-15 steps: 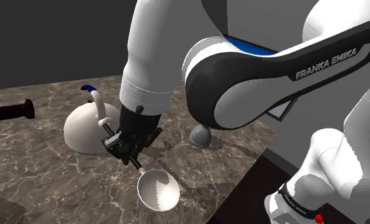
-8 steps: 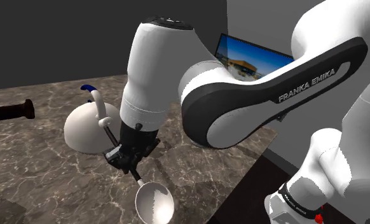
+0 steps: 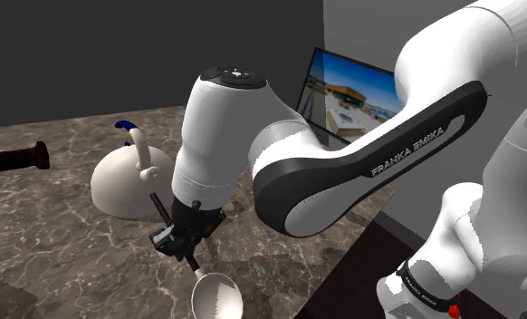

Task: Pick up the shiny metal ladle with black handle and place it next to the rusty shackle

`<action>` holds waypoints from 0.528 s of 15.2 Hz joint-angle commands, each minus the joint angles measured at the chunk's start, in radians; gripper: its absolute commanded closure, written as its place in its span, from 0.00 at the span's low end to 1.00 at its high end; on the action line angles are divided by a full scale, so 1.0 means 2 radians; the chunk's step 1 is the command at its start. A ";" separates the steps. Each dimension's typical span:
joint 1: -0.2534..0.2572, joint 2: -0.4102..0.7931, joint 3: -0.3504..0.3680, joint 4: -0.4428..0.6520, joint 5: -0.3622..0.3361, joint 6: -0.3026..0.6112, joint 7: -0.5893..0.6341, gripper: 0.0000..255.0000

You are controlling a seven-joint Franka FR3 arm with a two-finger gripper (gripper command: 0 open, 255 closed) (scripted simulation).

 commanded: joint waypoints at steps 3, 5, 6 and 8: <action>0.003 0.016 -0.004 -0.008 -0.012 0.022 0.009 1.00; 0.003 0.016 -0.004 -0.008 -0.012 0.022 0.009 1.00; 0.003 0.016 -0.004 -0.008 -0.012 0.022 0.009 1.00; 0.003 0.016 -0.004 -0.008 -0.012 0.022 0.009 1.00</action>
